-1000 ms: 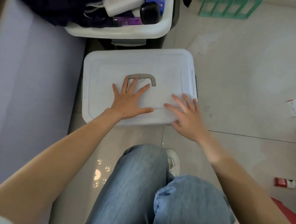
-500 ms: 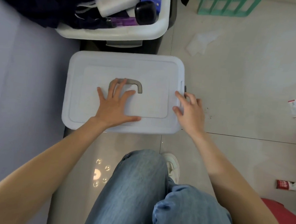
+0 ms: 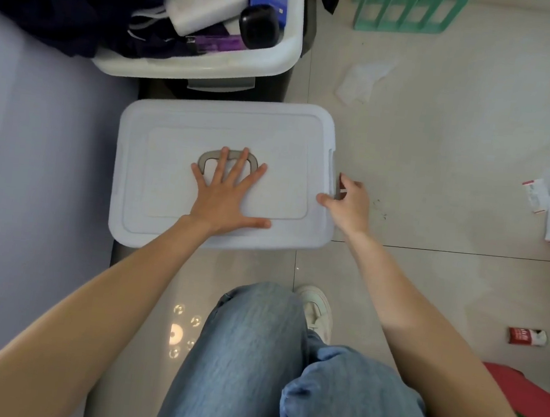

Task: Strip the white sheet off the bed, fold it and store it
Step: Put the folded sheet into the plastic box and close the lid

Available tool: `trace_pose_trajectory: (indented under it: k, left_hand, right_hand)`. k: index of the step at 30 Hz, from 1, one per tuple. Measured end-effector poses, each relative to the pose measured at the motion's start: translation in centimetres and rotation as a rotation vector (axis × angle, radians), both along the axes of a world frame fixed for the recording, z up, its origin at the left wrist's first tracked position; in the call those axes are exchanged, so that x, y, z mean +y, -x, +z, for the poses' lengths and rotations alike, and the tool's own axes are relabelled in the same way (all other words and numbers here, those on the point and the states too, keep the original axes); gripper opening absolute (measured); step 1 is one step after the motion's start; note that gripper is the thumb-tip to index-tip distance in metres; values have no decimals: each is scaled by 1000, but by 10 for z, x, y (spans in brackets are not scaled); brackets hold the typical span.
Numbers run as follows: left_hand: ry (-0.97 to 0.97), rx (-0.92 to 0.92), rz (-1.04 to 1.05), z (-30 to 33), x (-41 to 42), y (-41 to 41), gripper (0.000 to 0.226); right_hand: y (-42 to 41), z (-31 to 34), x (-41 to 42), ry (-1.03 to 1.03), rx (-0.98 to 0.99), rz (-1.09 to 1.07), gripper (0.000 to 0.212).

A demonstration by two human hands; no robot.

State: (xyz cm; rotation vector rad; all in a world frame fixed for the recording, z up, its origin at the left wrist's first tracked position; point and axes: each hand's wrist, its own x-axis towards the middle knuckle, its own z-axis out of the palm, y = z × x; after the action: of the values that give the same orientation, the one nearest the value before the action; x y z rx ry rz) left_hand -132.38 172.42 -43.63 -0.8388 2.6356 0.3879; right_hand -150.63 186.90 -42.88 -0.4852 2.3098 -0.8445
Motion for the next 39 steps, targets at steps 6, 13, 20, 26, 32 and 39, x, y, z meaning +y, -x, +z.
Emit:
trace_pose_trajectory:
  k: [6, 13, 20, 26, 32, 39]
  left_hand:
    - [-13, 30, 1, 1, 0, -1, 109]
    - [-135, 488, 189, 16, -5, -40, 56]
    - [98, 651, 448, 17, -37, -118, 44]
    - [-162, 644, 830, 9, -64, -131, 74]
    - [-676, 441, 1006, 12, -53, -92, 75]
    - [-305, 549, 951, 16, -33, -81, 54]
  right_hand:
    - [-5, -3, 1, -119, 289, 169, 32]
    - [-46, 30, -25, -76, 646, 478, 69]
    - [-88, -4, -91, -290, 662, 1074, 66]
    - [-46, -14, -67, -325, 716, 1085, 65]
    - [-3, -5, -39, -346, 668, 1031, 71]
    - [-8, -1, -36, -306, 633, 977, 67]
